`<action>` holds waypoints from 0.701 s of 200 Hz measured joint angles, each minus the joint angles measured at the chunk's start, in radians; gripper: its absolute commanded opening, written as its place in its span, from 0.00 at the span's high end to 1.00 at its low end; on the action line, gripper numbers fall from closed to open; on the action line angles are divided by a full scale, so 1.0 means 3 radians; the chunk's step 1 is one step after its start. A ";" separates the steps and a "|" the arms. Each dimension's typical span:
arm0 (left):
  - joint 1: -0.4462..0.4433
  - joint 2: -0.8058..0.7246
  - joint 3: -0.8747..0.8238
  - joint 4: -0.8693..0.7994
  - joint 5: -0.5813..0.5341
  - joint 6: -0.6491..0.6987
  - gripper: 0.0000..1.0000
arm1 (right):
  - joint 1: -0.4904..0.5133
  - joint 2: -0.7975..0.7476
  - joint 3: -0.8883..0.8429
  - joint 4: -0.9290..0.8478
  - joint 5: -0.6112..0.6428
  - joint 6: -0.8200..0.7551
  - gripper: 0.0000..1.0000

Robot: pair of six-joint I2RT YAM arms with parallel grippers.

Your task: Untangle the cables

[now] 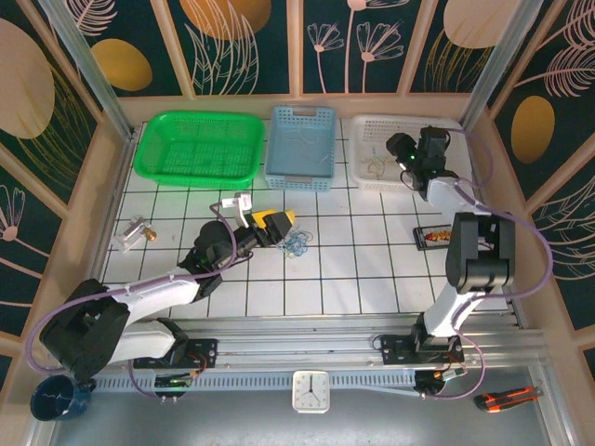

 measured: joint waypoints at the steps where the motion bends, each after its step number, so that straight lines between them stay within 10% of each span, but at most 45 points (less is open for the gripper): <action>1: 0.0000 -0.0001 0.0003 -0.0019 0.0000 0.0004 0.01 | 0.0009 -0.0027 -0.0013 0.0006 0.0001 -0.0001 0.40; 114: 0.0484 -0.0214 0.0281 -0.1306 -0.0160 0.0182 0.01 | 0.1397 -0.1212 -0.1030 0.0207 0.0186 -0.0065 0.40; 140: 0.0484 -0.0211 0.0416 -0.1633 -0.0145 0.0403 0.16 | 0.1689 -0.1222 -0.1277 0.0207 0.0331 -0.0078 0.40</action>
